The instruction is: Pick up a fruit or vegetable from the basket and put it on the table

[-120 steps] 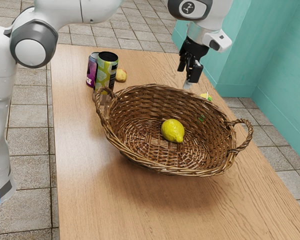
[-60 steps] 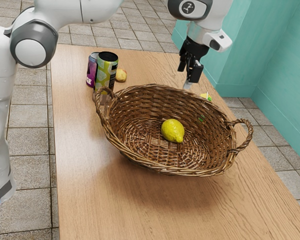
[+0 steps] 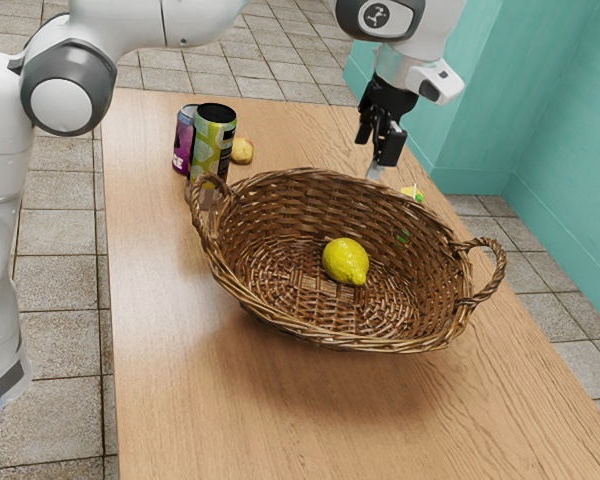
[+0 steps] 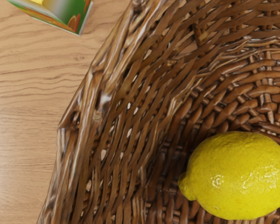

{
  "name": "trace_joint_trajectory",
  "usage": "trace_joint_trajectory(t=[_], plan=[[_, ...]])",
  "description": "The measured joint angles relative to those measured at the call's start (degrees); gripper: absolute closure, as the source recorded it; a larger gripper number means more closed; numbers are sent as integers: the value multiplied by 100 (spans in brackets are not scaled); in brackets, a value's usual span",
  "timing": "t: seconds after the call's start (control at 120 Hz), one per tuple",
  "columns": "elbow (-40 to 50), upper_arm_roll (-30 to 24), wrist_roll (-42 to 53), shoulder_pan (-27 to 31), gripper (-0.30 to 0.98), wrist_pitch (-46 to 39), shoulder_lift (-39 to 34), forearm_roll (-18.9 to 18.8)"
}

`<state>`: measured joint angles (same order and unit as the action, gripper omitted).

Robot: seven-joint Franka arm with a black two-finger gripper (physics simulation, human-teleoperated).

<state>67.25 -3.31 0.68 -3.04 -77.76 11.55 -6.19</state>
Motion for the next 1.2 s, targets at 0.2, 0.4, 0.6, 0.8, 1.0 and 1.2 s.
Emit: trace_joint_trajectory(t=[0.2, 0.4, 0.6, 0.8, 1.0, 1.2], plan=[[0, 5, 0, 2, 0, 0, 0, 2], [0, 6, 0, 1, 0, 0, 0, 3], [-4, 6, 0, 16, 0, 0, -12, 3], [-11, 5, -18, 30, 0, -63, 18, 27], [-25, -37, -79, 68, 0, -139, -37, 282], [-15, -64, 357, 14, 0, -104, -352, 475]])
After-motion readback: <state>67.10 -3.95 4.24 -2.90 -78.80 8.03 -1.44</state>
